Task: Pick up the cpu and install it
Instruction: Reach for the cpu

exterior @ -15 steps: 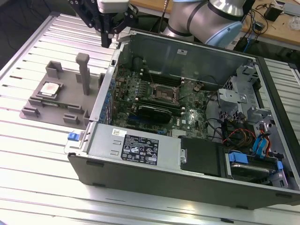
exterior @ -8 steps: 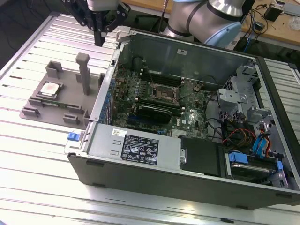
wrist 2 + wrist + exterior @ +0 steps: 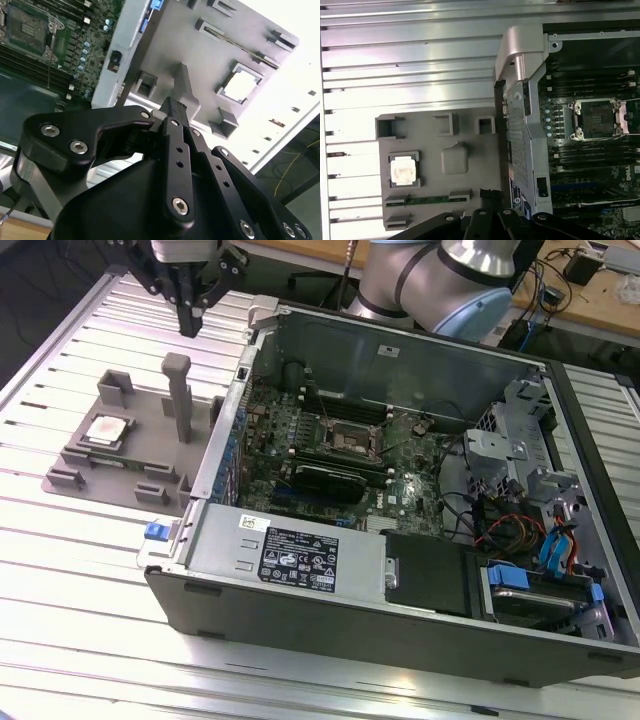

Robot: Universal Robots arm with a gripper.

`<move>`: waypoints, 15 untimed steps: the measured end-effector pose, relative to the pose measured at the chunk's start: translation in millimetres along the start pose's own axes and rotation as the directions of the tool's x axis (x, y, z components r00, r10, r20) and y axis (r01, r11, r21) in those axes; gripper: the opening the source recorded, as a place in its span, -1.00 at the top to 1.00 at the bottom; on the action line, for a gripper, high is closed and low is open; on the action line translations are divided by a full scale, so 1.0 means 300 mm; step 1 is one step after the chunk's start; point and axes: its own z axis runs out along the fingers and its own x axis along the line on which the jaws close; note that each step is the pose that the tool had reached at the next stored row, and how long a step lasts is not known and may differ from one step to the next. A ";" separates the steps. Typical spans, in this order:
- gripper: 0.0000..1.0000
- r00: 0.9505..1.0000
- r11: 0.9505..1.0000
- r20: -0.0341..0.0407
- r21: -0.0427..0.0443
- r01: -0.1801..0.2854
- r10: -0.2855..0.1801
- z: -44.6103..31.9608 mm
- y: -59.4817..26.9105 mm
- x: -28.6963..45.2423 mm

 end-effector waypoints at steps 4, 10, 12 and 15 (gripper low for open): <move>0.79 1.000 1.000 0.000 0.000 0.000 0.000 0.017 0.000 0.051; 0.79 1.000 1.000 0.000 0.000 0.000 0.000 0.055 -0.008 0.137; 0.79 1.000 1.000 0.000 0.000 0.000 0.000 0.070 -0.011 0.170; 0.79 1.000 1.000 0.000 0.000 0.000 0.000 0.084 -0.014 0.201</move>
